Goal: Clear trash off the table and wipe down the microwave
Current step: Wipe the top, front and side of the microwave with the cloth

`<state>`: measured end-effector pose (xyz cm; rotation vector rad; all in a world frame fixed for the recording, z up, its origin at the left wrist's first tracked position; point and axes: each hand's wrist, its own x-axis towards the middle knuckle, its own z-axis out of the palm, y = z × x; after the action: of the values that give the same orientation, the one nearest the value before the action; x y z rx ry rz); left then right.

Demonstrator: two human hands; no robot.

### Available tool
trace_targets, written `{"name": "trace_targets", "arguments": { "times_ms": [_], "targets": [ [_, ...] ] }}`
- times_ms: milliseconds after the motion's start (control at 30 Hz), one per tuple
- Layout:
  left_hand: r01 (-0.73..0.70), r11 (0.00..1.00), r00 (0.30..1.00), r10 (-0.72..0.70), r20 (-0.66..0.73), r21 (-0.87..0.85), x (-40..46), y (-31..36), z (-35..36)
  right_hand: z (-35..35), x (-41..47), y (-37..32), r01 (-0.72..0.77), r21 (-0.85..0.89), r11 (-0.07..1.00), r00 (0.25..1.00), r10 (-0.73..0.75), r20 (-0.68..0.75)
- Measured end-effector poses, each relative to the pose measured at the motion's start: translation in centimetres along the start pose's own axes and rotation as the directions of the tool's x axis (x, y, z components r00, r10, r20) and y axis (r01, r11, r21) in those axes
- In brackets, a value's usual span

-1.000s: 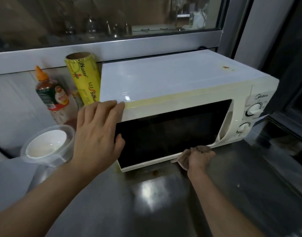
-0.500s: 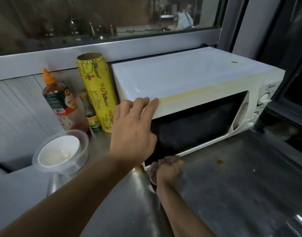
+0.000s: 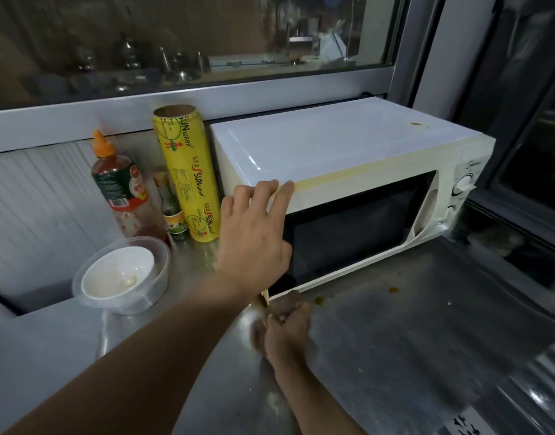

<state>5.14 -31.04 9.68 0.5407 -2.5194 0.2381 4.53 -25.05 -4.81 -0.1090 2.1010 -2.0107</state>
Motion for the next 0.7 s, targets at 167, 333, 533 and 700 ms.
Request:
{"name": "trace_targets", "arguments": {
  "times_ms": [167, 333, 533, 700],
  "targets": [
    [0.035, 0.999, 0.999, -0.035, 0.006, -0.02, -0.2, 0.3, -0.2, -5.7, 2.9, -1.8, 0.113, -0.1, 0.989, 0.99, -0.103, 0.098],
    [0.08, 0.995, 0.996, -0.082, -0.034, -0.052, -0.3, 1.1, 0.1, -11.4, 7.5, -2.4, 0.149, -0.445, 0.883, 0.988, -0.148, 0.037],
    [0.102, 0.993, 0.991, -0.107, -0.077, -0.064, -0.1, 1.3, 0.9, -16.4, 13.1, -1.5, 0.161, -0.762, 0.627, 0.972, -0.232, 0.015],
    [0.129, 0.989, 0.985, -0.136, -0.104, -0.077, -0.1, 1.7, 1.6, -16.7, 15.6, 0.9, 0.297, -0.916, 0.27, 0.955, -0.057, 0.292]
  ]
}}
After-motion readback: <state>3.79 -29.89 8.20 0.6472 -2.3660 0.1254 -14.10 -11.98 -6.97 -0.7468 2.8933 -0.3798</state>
